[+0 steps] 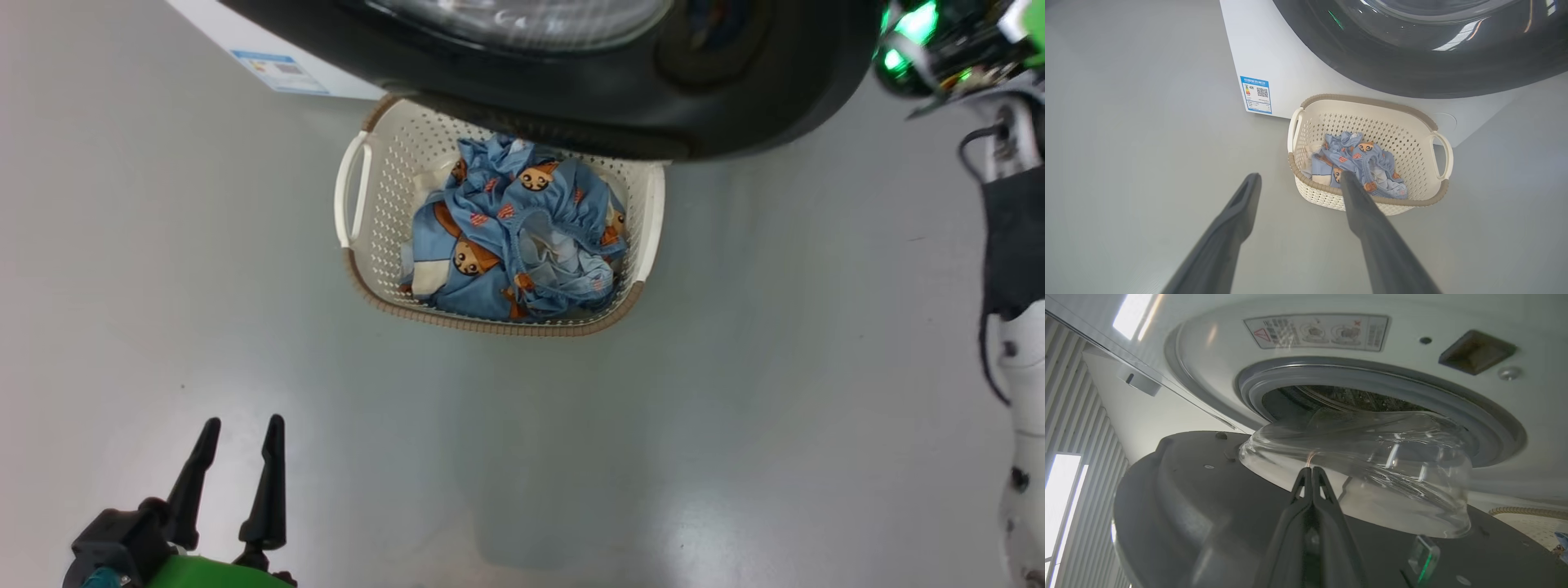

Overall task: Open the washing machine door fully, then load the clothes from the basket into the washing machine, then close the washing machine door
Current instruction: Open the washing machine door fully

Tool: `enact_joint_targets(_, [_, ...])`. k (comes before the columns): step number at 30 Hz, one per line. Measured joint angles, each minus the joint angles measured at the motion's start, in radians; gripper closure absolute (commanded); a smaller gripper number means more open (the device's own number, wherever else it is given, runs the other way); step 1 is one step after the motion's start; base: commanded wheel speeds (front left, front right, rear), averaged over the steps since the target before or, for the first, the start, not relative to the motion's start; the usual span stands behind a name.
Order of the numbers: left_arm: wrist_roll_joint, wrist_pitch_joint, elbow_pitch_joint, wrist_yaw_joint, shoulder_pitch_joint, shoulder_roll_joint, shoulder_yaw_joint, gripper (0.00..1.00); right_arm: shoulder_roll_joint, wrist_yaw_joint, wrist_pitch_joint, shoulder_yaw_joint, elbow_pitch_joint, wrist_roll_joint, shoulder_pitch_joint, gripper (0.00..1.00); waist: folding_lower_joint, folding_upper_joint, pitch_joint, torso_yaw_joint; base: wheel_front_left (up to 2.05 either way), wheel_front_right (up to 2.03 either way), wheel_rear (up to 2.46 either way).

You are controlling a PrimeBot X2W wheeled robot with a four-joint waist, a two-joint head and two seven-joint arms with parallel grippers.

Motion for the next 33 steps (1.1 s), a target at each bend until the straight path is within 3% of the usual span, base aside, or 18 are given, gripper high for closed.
enact_joint_targets(10, [0.000, 0.000, 0.012, -0.001, 0.000, 0.000, 0.014, 0.00, 0.050, 0.000, 0.066, 0.058, -0.049, -0.002, 0.104, 1.00, 0.0000, 0.0000, -0.042, -0.042, 0.00, 0.00, 0.00])
enact_joint_targets(18, [0.000, 0.000, 0.015, -0.001, 0.000, 0.001, 0.026, 0.00, 0.126, 0.000, 0.124, 0.137, -0.114, -0.007, 0.211, 1.00, 0.0000, 0.0000, -0.098, -0.071, 0.00, 0.00, 0.00])
enact_joint_targets(33, [-0.009, 0.000, 0.018, 0.002, 0.048, 0.001, 0.044, 0.00, 0.178, 0.000, 0.060, 0.278, -0.140, -0.012, 0.390, 1.00, -0.0001, 0.0000, -0.232, -0.090, 0.00, 0.00, 0.00])
